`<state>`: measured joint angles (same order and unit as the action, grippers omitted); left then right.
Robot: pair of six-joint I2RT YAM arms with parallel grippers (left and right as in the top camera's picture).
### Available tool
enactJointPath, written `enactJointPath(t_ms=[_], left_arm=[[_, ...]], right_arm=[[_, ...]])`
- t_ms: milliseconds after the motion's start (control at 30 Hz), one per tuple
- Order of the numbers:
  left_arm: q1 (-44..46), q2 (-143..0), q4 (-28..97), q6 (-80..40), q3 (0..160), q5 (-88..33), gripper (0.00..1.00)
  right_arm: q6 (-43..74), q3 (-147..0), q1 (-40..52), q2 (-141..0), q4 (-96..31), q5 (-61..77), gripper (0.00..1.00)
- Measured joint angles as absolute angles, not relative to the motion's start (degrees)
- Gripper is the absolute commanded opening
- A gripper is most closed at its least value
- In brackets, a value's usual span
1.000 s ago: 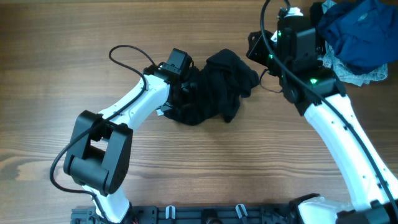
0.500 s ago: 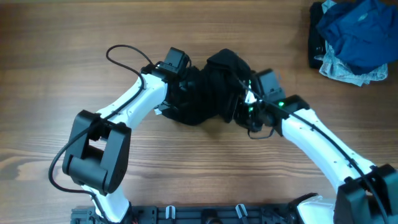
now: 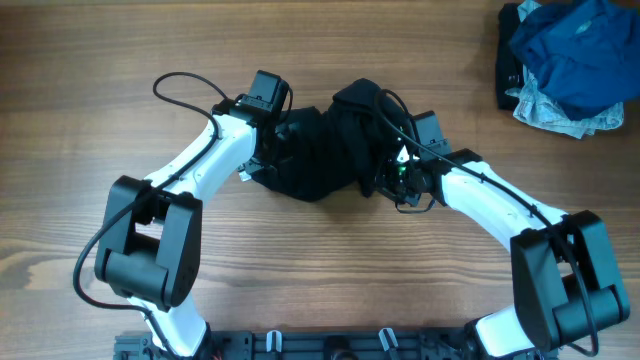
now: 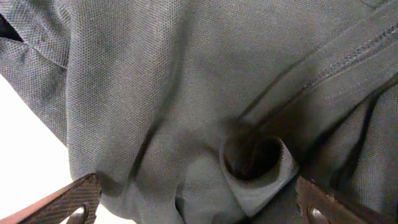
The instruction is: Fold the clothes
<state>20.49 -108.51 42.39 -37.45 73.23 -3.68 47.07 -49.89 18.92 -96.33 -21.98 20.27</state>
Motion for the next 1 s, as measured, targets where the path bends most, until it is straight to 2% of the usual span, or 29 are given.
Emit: enactJointPath(t_ms=[267,467,600,733,833,867,900,967,1000], left_arm=[[20.49,-108.51,43.24,-37.45,73.23,-3.68,1.0],[20.51,-108.51,41.6,-38.72,73.21,-3.7,1.0],[20.86,-108.51,37.41,-40.01,73.19,-5.74,0.97],[24.4,-109.73,37.01,-40.42,73.19,-8.95,1.0],[26.87,-113.01,36.29,-42.35,73.65,-10.37,0.98],[27.11,-113.36,36.12,-42.57,73.93,-10.52,0.93],[27.09,-113.47,36.12,-42.81,73.95,-10.83,0.82],[26.89,-113.99,36.16,-43.22,74.22,-11.29,0.46],[26.85,-114.02,36.16,-43.55,74.22,-11.44,0.31]], right_arm=[[46.85,-49.89,18.92,-95.7,-22.41,19.66,0.04],[46.37,-53.54,18.92,-78.83,-38.61,6.83,0.04],[46.22,-53.67,18.92,-76.93,-39.11,4.23,0.04],[46.22,-53.67,18.92,-76.93,-38.54,3.42,0.04],[46.19,-54.06,18.92,-76.93,-38.54,2.24,0.04],[46.17,-54.48,18.92,-76.93,-38.57,2.02,0.04],[46.17,-54.74,18.92,-76.93,-38.57,1.85,0.04],[46.17,-54.92,18.92,-76.93,-38.54,1.61,0.04],[46.17,-54.92,18.92,-76.93,-38.54,1.43,0.04]])
